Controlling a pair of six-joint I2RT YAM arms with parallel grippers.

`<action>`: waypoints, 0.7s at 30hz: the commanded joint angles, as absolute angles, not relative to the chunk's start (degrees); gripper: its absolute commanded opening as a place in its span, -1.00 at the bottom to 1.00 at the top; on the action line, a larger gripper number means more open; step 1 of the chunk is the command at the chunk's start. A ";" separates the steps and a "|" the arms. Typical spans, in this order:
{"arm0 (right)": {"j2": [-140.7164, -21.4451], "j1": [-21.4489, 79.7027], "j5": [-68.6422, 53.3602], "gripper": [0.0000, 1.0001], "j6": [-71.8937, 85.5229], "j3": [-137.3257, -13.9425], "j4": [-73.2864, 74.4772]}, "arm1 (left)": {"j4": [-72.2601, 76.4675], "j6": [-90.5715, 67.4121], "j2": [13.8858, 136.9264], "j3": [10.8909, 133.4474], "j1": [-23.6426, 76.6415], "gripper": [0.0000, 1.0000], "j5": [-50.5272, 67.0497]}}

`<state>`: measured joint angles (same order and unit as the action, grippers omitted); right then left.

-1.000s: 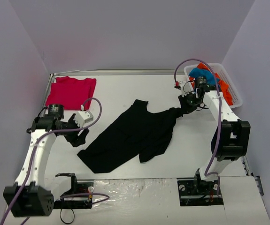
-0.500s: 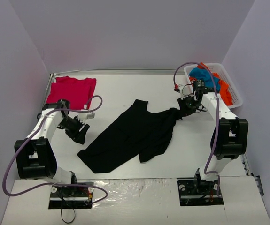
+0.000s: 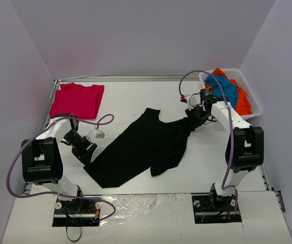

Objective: Fold and stack the t-shirts
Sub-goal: Flatten out the tshirt

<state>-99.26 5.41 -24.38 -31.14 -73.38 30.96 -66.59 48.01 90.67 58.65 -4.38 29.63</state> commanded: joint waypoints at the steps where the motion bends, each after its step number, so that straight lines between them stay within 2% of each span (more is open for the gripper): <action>1: -99.67 6.24 -23.73 -1.00 -30.67 -72.60 31.64 | -68.55 50.45 92.28 57.57 -5.27 -0.10 28.92; 21: -102.13 8.53 -22.15 -1.00 -30.67 -71.89 31.73 | -64.95 50.72 98.17 58.80 -6.50 -0.17 29.18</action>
<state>-101.49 8.01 -23.11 -31.11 -72.10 30.50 -64.58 49.32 98.28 57.21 -6.13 28.36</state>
